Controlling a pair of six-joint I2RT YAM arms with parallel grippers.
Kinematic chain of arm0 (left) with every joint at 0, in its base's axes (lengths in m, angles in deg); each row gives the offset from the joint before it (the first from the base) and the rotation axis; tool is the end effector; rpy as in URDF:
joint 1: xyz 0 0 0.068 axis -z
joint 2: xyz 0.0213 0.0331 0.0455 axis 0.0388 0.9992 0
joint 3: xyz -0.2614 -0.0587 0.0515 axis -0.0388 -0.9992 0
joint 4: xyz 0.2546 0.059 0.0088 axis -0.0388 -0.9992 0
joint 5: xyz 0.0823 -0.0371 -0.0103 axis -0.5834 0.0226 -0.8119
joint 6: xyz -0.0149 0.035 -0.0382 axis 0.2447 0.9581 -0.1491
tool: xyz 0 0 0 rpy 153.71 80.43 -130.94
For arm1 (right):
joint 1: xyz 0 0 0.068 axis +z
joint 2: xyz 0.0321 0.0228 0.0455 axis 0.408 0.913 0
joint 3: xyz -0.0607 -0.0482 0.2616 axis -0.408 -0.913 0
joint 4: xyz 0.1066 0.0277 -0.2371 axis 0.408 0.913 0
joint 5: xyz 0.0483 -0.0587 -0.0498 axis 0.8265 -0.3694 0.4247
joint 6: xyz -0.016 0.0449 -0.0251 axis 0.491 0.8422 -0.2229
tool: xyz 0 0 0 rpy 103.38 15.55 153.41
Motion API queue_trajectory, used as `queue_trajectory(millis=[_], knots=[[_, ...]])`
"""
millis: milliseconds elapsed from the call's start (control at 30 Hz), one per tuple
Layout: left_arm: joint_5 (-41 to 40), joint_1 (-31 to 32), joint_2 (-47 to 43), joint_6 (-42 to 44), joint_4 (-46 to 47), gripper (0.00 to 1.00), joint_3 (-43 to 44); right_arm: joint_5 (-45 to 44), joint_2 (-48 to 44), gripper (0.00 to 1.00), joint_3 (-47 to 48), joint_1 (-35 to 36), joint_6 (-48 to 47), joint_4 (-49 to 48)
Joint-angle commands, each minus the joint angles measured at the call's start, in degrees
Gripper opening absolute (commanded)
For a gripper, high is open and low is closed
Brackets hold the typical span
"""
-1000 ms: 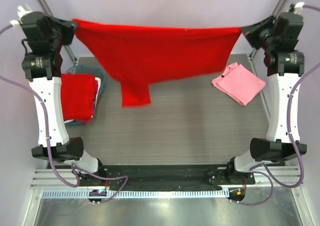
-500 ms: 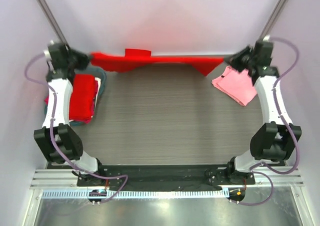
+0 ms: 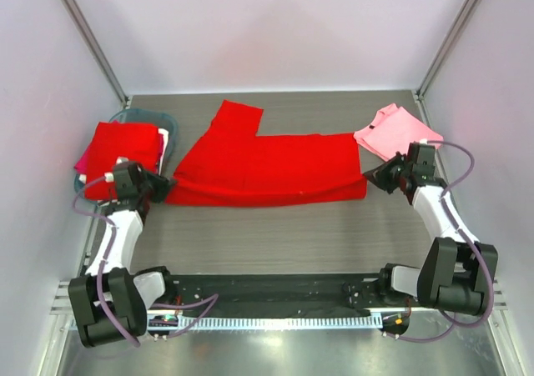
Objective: Fold and stack the t-shirts
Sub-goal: Fold the tshirt
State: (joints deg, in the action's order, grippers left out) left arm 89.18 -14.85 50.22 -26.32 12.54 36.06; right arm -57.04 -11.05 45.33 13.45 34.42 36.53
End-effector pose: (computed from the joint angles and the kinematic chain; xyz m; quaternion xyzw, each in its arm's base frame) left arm 0.2231 0.0412 0.2265 -0.4626 0.7617 -0.2668 0.3669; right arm 0.2537 -0.0359 0.2276 0.3652 0.8376 0.2530 0.3178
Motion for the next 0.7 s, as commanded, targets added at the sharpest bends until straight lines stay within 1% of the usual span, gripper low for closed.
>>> queue_trajectory(millis=[0,67,100,133,167,200,300,333,367,433,500,667], knots=[[0.2,-0.5,-4.4,2.7,3.1,0.0,-6.4,-0.7,-3.1,0.01,-6.6,-0.4,-2.2,-2.6],[-0.6,-0.6,-7.4,2.8,0.3,0.0,-10.5,-2.0,-7.3,0.01,-9.5,-0.4,-2.0,-1.6],[-1.5,-0.6,-11.6,2.8,-1.0,0.0,-11.5,-2.7,-8.9,0.01,-11.9,-0.4,-2.0,0.1],[-1.9,-0.6,-13.6,2.3,-3.7,0.0,-12.5,-3.3,-13.0,0.01,-13.0,-0.4,-1.8,1.0],[-2.5,-0.6,-16.4,1.9,-5.0,0.0,-14.4,-4.9,-15.3,0.01,-14.2,-0.4,-1.3,1.7],[-3.9,-0.6,-21.3,1.6,-6.4,0.0,-15.0,-5.3,-17.5,0.01,-16.2,-0.4,-1.1,3.3],[-6.9,-0.6,-28.9,-0.4,-13.3,0.0,-16.2,-7.5,-25.9,0.01,-18.7,-0.4,0.1,7.6],[-8.6,-0.6,-33.3,-0.8,-14.9,0.0,-16.3,-8.1,-27.6,0.01,-19.0,-0.4,0.4,8.8],[-9.0,-0.5,-34.9,-2.7,-17.6,0.0,-16.8,-9.3,-30.3,0.01,-19.1,-0.4,0.4,10.1],[-9.1,-0.5,-38.4,-4.7,-18.7,0.0,-17.5,-10.6,-32.1,0.01,-19.3,-0.4,0.5,13.7],[-9.2,-0.5,-39.3,-7.0,-21.9,0.0,-17.4,-11.7,-33.8,0.01,-19.2,-0.3,0.8,16.5],[-10.6,-0.5,-40.2,-9.1,-27.9,0.0,-15.6,-12.7,-35.8,0.01,-19.1,-0.3,2.1,21.0]])
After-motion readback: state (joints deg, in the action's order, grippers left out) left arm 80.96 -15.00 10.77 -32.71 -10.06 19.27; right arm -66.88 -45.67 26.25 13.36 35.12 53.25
